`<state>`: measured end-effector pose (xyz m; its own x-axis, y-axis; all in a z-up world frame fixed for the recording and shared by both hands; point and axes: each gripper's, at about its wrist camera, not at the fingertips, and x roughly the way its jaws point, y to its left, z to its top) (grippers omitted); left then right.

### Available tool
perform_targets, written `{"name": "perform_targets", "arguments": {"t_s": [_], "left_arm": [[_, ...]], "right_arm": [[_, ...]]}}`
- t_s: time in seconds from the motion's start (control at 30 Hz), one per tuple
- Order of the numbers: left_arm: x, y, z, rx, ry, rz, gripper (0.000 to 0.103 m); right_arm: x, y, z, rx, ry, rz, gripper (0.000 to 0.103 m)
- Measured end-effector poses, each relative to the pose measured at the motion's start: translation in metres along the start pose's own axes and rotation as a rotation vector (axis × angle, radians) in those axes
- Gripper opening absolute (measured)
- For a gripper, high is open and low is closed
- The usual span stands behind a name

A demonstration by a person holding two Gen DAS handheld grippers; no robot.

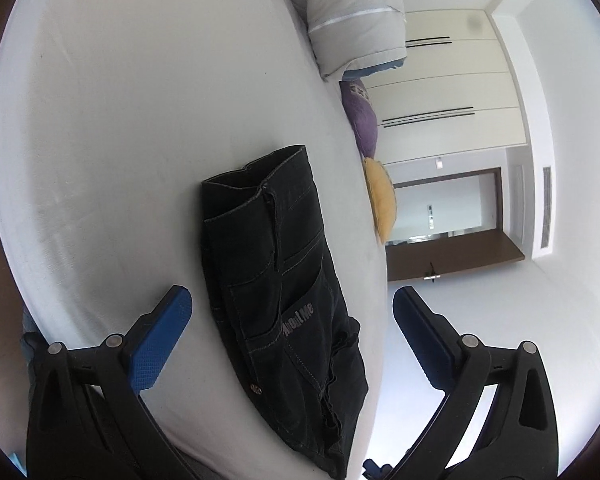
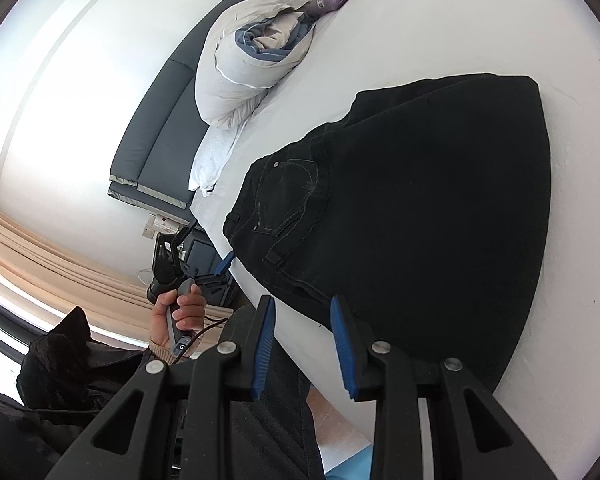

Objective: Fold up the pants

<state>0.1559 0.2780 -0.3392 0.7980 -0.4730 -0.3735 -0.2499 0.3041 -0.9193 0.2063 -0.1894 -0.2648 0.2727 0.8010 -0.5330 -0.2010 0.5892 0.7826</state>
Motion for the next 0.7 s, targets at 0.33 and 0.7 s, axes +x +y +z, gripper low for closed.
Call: {"name": "perform_targets", "arguments": {"t_s": [0.33,0.7], "left_arm": [[0.034,0.02,0.016,-0.113,0.037,-0.045,0.069],[0.039,0.026,0.019,-0.143,0.005,0.039,0.015]], "right_arm": [[0.0,-0.003,0.003,0.016,-0.009,-0.002,0.033],[0.002,-0.006,0.019,0.018,-0.034,-0.01,0.033]]}}
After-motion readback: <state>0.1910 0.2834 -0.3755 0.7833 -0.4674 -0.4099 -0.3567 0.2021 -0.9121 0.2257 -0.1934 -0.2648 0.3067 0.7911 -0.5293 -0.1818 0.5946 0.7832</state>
